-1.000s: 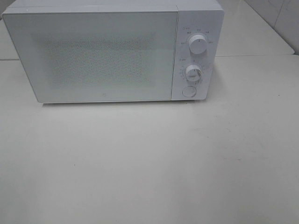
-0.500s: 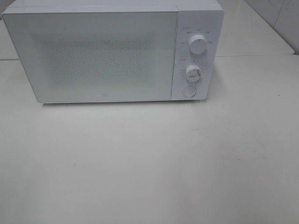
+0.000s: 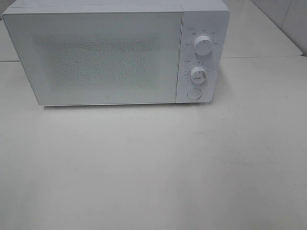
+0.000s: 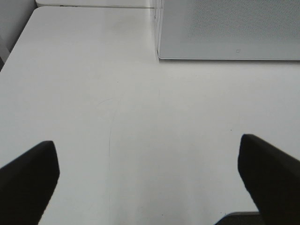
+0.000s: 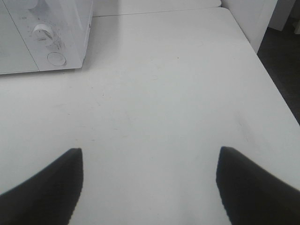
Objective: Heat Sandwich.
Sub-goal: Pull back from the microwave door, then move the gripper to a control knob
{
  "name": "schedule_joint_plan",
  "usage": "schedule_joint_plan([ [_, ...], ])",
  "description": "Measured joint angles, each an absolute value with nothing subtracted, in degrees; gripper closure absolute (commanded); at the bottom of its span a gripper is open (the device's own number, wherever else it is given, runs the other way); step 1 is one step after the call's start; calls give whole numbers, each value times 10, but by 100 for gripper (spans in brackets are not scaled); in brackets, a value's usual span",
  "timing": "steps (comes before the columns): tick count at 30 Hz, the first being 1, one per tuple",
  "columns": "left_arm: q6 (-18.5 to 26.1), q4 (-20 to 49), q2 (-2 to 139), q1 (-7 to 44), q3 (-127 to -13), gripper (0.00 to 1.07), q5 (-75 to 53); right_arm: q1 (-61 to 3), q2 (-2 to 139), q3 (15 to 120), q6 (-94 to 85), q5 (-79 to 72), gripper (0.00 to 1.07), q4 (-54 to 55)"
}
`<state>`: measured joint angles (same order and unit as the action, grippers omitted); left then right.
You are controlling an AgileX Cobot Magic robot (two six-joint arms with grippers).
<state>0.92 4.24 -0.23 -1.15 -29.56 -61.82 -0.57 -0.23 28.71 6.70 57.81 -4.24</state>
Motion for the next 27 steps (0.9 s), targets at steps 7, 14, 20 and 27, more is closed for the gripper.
schedule_joint_plan([
  [7,9,42,-2,-11,-296,8,-618,-6,-2,287,67,578,32,-42],
  [14,9,42,-2,-11,-296,8,-618,-6,-2,287,67,578,32,-42],
  [20,9,42,-2,-11,-296,8,-618,-6,-2,287,67,577,27,-42],
  [27,9,42,-2,-11,-296,8,-618,-6,9,290,63,569,25,-43],
])
